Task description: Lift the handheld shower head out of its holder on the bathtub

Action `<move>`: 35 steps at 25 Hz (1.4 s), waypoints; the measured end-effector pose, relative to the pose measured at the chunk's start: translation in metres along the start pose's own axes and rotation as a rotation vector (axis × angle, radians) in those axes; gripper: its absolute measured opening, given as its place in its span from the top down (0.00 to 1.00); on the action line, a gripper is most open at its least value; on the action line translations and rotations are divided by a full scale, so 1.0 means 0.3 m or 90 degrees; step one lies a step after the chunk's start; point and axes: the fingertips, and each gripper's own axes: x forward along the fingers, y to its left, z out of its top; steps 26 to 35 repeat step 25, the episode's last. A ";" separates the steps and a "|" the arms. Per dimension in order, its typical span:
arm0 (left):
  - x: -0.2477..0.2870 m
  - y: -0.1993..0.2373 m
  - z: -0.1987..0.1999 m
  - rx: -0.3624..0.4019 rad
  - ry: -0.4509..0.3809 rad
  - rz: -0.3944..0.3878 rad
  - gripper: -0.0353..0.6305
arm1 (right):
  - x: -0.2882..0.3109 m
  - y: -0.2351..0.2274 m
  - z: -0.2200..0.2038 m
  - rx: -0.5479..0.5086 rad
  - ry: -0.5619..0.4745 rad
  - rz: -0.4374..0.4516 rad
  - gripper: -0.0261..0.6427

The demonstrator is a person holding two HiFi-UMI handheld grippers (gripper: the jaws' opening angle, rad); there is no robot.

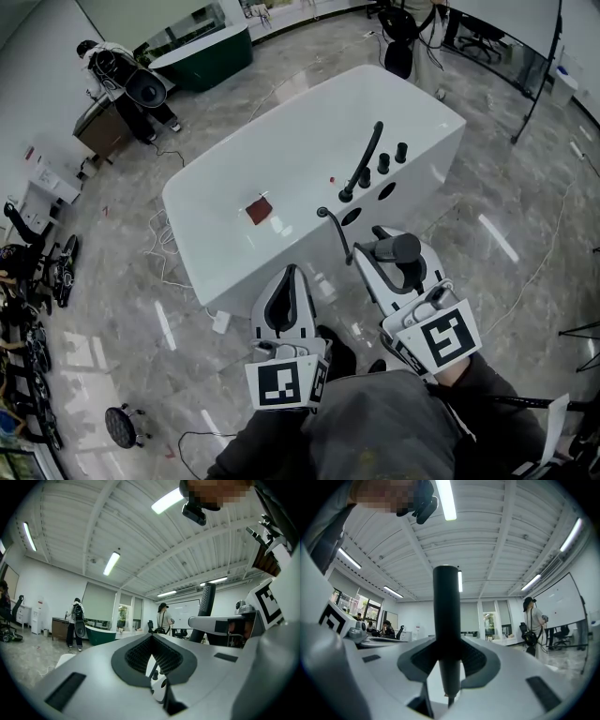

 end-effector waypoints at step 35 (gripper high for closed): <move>0.037 -0.007 -0.017 -0.002 0.017 -0.010 0.94 | 0.035 -0.024 0.002 -0.003 0.004 0.005 0.76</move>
